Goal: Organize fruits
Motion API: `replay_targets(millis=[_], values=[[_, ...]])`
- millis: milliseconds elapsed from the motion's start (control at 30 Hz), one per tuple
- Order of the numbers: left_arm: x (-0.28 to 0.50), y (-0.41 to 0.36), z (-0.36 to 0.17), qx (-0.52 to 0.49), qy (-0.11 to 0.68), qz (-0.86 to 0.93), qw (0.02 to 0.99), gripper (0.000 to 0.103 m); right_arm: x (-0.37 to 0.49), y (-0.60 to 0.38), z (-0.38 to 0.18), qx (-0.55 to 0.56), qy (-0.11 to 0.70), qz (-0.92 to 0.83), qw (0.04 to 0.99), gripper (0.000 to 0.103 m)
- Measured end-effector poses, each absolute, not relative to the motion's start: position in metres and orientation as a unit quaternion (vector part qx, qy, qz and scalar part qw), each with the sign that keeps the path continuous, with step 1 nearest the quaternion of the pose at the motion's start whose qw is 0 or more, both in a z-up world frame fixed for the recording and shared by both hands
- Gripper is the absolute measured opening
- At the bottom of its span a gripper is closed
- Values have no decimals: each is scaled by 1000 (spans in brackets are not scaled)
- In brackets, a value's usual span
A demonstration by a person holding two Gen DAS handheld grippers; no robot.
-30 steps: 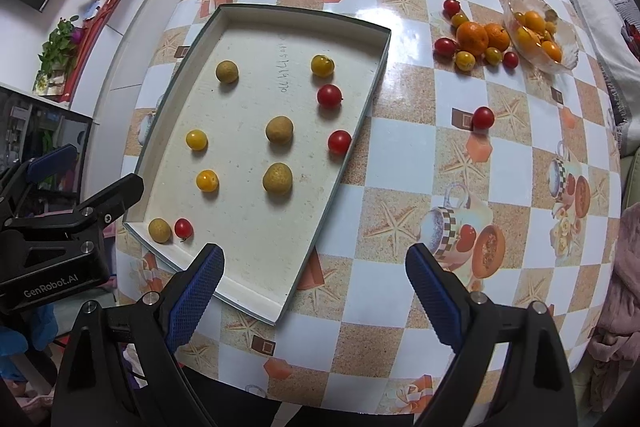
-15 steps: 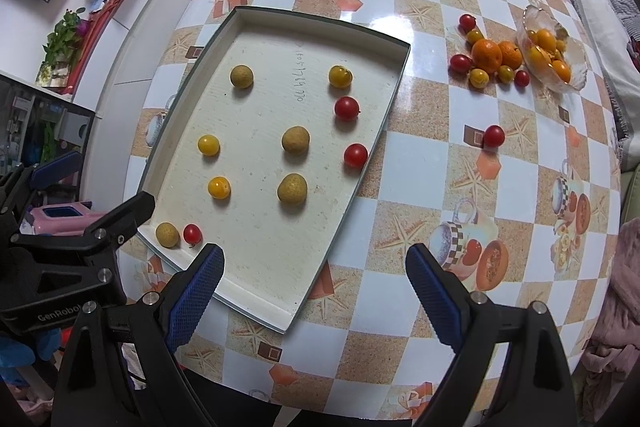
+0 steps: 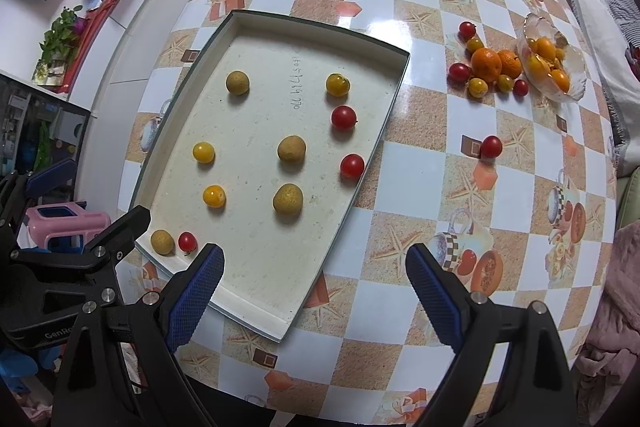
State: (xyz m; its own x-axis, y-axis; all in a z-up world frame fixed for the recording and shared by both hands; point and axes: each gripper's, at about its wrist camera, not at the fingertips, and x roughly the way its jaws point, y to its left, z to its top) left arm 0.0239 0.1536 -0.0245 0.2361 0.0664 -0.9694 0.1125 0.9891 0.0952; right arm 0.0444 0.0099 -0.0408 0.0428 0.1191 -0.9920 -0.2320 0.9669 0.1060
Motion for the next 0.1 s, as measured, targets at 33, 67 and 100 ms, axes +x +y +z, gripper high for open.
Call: replay_targets(millis=[33, 67, 100], values=[[23, 153, -24, 74, 617, -17, 783, 103, 44, 10, -41, -41, 681, 122, 721, 94], [24, 153, -24, 75, 617, -19, 783, 103, 45, 10, -42, -41, 682, 121, 720, 94], [24, 153, -24, 74, 619, -20, 782, 103, 45, 10, -42, -41, 682, 122, 720, 94]])
